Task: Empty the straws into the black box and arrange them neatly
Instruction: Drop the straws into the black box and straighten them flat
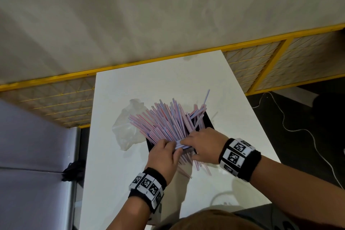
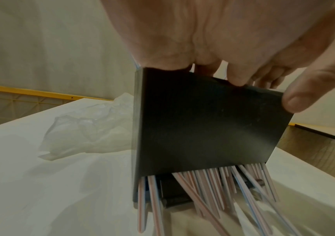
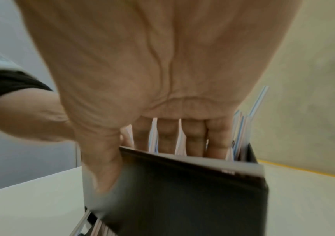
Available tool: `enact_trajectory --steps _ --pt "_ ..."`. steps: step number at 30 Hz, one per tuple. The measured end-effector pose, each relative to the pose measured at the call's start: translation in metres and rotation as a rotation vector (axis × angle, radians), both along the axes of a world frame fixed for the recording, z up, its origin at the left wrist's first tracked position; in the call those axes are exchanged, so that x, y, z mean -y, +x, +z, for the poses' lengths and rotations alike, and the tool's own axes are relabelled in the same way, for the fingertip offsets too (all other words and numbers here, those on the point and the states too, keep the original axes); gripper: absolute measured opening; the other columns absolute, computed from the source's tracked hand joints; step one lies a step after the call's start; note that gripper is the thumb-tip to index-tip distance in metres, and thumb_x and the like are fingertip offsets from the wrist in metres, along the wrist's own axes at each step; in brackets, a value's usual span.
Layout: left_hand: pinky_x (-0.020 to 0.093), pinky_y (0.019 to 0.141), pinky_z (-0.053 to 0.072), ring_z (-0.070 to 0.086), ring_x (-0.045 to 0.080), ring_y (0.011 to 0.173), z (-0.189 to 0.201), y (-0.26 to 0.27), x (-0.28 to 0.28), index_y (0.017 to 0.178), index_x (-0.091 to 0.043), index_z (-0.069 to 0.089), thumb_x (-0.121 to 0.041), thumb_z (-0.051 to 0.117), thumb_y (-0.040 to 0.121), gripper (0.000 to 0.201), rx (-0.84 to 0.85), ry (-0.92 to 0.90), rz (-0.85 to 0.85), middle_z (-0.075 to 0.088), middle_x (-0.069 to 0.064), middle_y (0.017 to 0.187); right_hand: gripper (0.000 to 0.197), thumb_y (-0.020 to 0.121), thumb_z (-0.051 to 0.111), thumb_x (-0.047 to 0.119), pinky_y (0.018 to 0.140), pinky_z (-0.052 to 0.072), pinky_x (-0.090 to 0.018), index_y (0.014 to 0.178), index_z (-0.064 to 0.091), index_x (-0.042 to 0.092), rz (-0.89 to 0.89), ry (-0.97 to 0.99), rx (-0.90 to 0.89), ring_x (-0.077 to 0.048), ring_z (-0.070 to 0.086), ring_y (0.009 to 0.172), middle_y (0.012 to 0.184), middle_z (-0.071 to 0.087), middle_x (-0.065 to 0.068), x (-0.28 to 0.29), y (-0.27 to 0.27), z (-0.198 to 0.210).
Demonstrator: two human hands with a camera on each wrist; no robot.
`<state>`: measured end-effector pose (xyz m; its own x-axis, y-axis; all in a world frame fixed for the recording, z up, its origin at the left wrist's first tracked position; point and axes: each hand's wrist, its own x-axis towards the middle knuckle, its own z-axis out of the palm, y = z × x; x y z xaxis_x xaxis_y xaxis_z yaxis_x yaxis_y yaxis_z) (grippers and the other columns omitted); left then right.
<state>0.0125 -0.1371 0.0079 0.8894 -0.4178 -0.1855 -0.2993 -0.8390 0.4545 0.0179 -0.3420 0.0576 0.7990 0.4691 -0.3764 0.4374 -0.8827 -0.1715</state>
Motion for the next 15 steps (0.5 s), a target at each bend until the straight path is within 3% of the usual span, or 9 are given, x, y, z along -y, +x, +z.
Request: enact_trajectory --steps 4,7,11,15 --pt "0.019 0.091 0.037 0.046 0.005 0.096 0.003 -0.002 -0.003 0.127 -0.022 0.065 -0.045 0.050 0.101 0.038 0.025 -0.108 0.041 0.048 -0.011 0.107 0.040 0.095 0.057 0.037 0.090 0.049 -0.042 0.132 0.054 0.023 -0.037 -0.015 0.012 -0.027 0.062 0.107 0.123 0.061 -0.004 -0.001 -0.010 -0.006" --pt "0.026 0.092 0.046 0.055 0.013 0.098 0.010 -0.005 -0.003 0.119 -0.021 0.070 -0.036 0.060 0.097 0.029 0.094 -0.104 -0.007 0.057 -0.005 0.108 0.040 0.095 0.056 0.035 0.091 0.052 -0.043 0.131 0.055 0.021 -0.085 0.023 -0.052 -0.027 0.063 0.107 0.124 0.062 -0.004 -0.002 -0.009 -0.007" --pt "0.036 0.083 0.055 0.065 0.023 0.090 0.023 -0.007 -0.006 0.106 -0.022 0.080 -0.023 0.073 0.090 0.018 0.208 -0.048 -0.067 0.068 -0.002 0.100 0.036 0.092 0.059 0.033 0.086 0.053 -0.040 0.127 0.056 0.024 -0.111 0.113 -0.046 -0.023 0.065 0.104 0.117 0.067 0.001 0.000 -0.007 -0.003" --pt "0.038 0.082 0.046 0.061 0.025 0.094 0.030 -0.007 -0.015 0.110 -0.032 0.078 -0.031 0.067 0.095 0.019 0.163 0.068 -0.033 0.064 -0.004 0.101 0.043 0.094 0.058 0.041 0.094 0.048 -0.037 0.134 0.057 0.026 -0.148 0.273 0.084 -0.016 0.060 0.109 0.119 0.066 0.005 0.005 -0.020 0.012"
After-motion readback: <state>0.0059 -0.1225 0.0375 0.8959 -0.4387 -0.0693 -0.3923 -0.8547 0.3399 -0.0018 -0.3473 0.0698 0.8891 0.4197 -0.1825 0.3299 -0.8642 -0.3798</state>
